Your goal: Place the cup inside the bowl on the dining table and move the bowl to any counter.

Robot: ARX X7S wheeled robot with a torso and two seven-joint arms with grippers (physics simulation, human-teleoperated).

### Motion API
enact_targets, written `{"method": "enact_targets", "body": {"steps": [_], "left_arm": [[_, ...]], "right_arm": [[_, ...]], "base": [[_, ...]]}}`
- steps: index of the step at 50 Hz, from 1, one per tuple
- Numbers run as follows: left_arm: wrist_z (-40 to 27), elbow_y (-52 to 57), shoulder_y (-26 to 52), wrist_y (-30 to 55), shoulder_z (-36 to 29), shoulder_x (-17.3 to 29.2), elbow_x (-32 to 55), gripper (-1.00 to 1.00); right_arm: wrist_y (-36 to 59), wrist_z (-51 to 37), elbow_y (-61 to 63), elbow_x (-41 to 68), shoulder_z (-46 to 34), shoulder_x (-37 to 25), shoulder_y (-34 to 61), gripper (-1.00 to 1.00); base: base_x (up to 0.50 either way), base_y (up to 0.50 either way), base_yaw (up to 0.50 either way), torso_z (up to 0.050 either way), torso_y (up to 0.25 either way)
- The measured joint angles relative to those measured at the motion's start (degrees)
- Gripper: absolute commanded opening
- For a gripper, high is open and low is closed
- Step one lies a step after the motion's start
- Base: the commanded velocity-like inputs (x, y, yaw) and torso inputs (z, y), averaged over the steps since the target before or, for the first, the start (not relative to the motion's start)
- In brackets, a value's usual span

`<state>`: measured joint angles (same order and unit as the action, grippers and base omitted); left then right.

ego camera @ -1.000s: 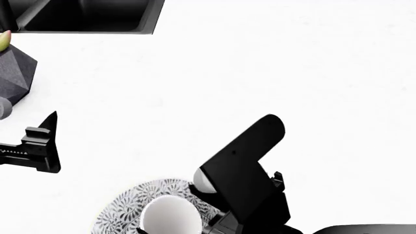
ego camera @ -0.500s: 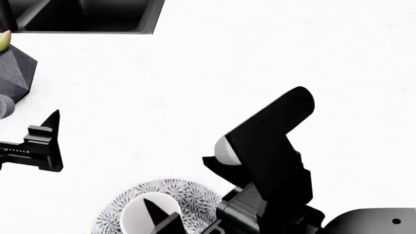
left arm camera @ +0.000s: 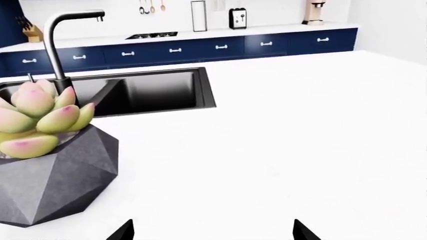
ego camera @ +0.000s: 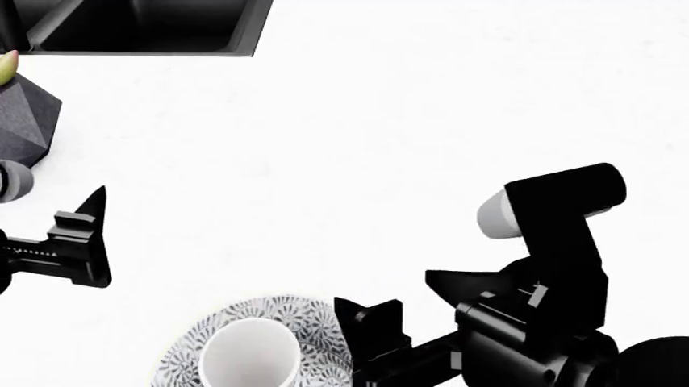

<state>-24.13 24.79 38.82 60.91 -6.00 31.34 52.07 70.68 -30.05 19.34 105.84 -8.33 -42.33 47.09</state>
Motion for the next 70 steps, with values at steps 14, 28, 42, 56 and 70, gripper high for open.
{"method": "enact_targets", "body": {"steps": [14,28,42,56,70], "left_arm": [[0.08,-0.27,-0.13,-0.18,-0.44,0.09,0.08,1.00],[0.00,-0.33,-0.34,-0.36,-0.60,0.27,0.24,1.00],[0.32,-0.69,-1.23,-1.32,-1.04,0.39,-0.19,1.00],[0.48,-1.11,-1.69,-2.11,-1.45,0.29,-0.49,1.00],[0.54,-1.24,-2.17,-2.61,-1.42,0.50,-0.41,1.00]], "right_arm": [[0.85,-0.64,-3.45,3.63,-2.14,-1.94,-3.17,1.00],[1.01,-0.61,-5.04,4.67,-3.74,-2.11,-4.13,1.00],[1.15,1.31,-7.67,1.54,-5.86,-0.06,-3.50,1.00],[1.41,4.05,-11.27,-2.34,-8.45,2.48,-2.36,1.00],[1.31,5.50,-13.11,-4.07,-9.94,3.28,-2.55,-1.00]], "base": [[0.00,0.00,0.00,0.000,0.000],[0.00,0.00,0.00,0.000,0.000],[0.00,0.00,0.00,0.000,0.000],[0.00,0.00,0.00,0.000,0.000],[0.00,0.00,0.00,0.000,0.000]]}}
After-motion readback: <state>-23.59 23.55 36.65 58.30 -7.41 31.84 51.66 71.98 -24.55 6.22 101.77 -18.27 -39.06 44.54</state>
